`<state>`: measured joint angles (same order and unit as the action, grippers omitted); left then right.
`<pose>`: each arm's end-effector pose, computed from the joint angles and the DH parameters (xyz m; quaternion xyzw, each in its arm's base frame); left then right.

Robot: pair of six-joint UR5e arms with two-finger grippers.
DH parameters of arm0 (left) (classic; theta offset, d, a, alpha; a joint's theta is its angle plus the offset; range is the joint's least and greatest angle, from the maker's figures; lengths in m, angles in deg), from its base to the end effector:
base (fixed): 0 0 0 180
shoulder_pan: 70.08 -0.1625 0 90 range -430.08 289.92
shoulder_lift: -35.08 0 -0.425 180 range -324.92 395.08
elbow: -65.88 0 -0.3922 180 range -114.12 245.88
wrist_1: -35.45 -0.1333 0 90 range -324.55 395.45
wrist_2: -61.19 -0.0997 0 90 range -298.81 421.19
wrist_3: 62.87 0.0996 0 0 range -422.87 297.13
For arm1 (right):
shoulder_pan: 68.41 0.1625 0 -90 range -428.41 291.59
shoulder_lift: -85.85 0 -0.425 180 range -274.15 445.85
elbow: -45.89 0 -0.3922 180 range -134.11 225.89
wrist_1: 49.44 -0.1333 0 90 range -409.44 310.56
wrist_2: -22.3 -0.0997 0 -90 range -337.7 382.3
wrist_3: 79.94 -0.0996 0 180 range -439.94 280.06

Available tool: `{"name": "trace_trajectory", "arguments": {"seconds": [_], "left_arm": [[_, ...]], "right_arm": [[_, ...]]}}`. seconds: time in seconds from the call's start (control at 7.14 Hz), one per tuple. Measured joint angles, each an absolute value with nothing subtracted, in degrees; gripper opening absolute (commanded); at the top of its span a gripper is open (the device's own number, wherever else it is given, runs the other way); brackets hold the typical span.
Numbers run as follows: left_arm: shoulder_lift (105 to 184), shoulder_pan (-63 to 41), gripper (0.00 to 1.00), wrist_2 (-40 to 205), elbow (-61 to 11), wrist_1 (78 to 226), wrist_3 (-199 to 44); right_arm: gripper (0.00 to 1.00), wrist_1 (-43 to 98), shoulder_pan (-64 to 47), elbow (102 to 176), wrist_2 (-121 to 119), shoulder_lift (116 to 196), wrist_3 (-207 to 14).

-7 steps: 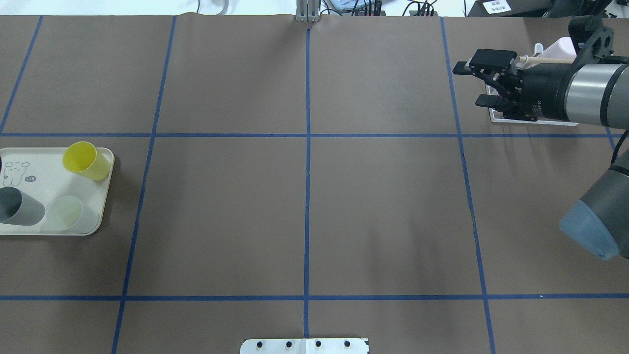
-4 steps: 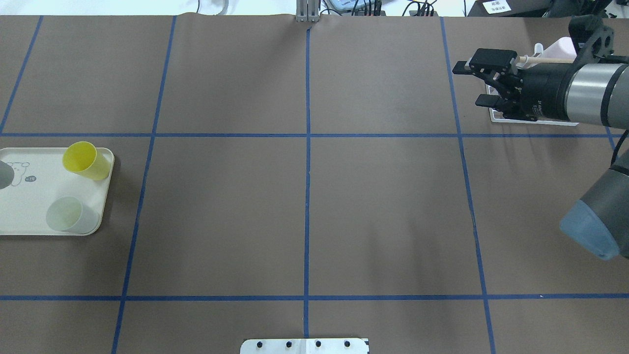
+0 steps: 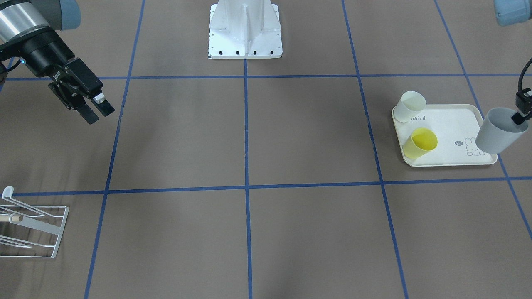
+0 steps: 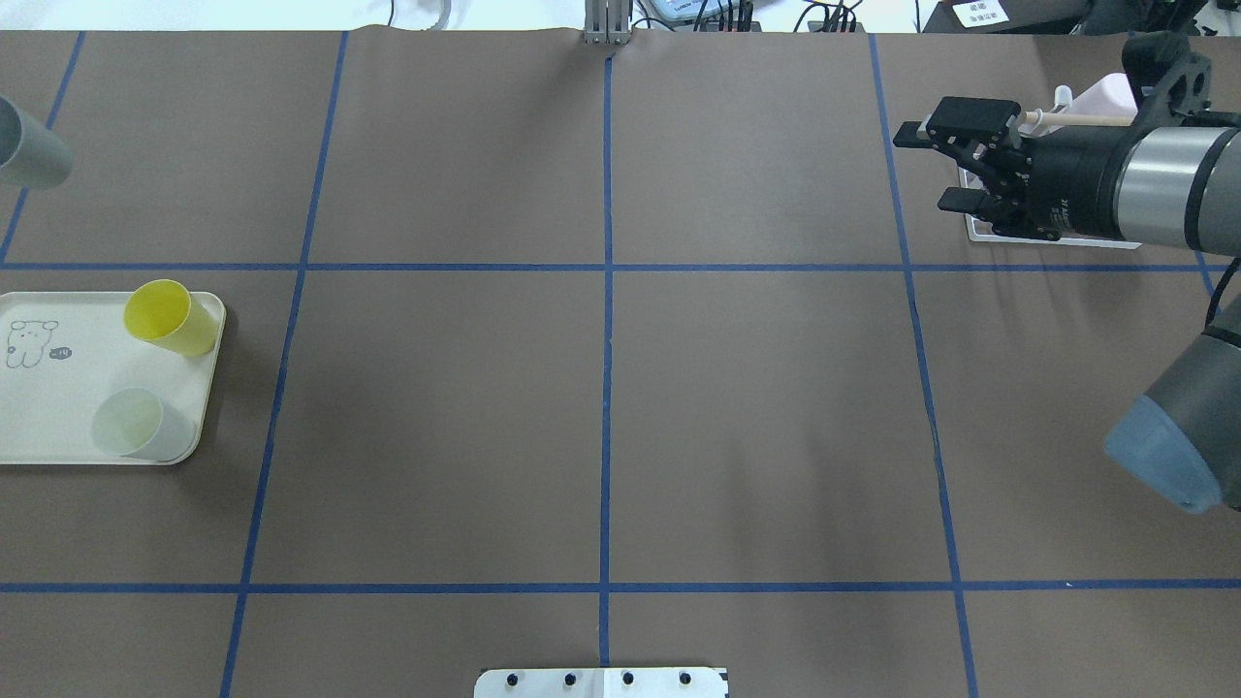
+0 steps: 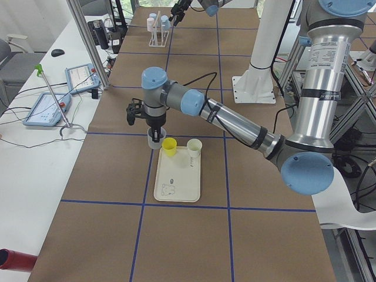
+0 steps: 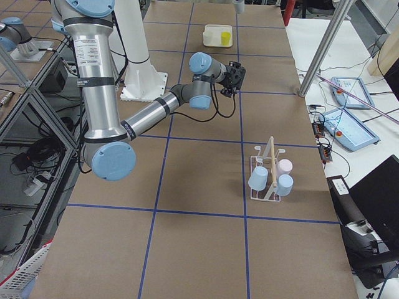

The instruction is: Transfer IKEA cup to right arm and place on rack

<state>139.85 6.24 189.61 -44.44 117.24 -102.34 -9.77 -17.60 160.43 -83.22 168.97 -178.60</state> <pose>0.0615 -0.5547 0.3725 0.0531 0.3844 -0.1304 0.9124 -0.2301 -0.4510 0.2951 0.1379 -0.6418 0.2949 0.6944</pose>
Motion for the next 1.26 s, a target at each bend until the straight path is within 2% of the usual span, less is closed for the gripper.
{"name": "trace_trajectory", "arguments": {"seconds": [0.28, 0.7, 1.26], "left_arm": [[144.9, 1.0, 0.0, 189.5, -43.3, 125.1, -120.2], [146.2, -7.8, 0.0, 187.0, -36.5, 157.0, -153.5], [149.3, -23.5, 0.0, 168.3, -33.6, 179.8, -180.4]], "right_arm": [[1.0, -9.7, -17.6, 160.5, -83.2, 168.9, -179.8], [1.0, -10.7, -17.6, 160.6, -83.2, 167.6, -183.3], [1.0, -21.0, -18.1, 158.9, -83.2, 167.3, -191.0]]}}
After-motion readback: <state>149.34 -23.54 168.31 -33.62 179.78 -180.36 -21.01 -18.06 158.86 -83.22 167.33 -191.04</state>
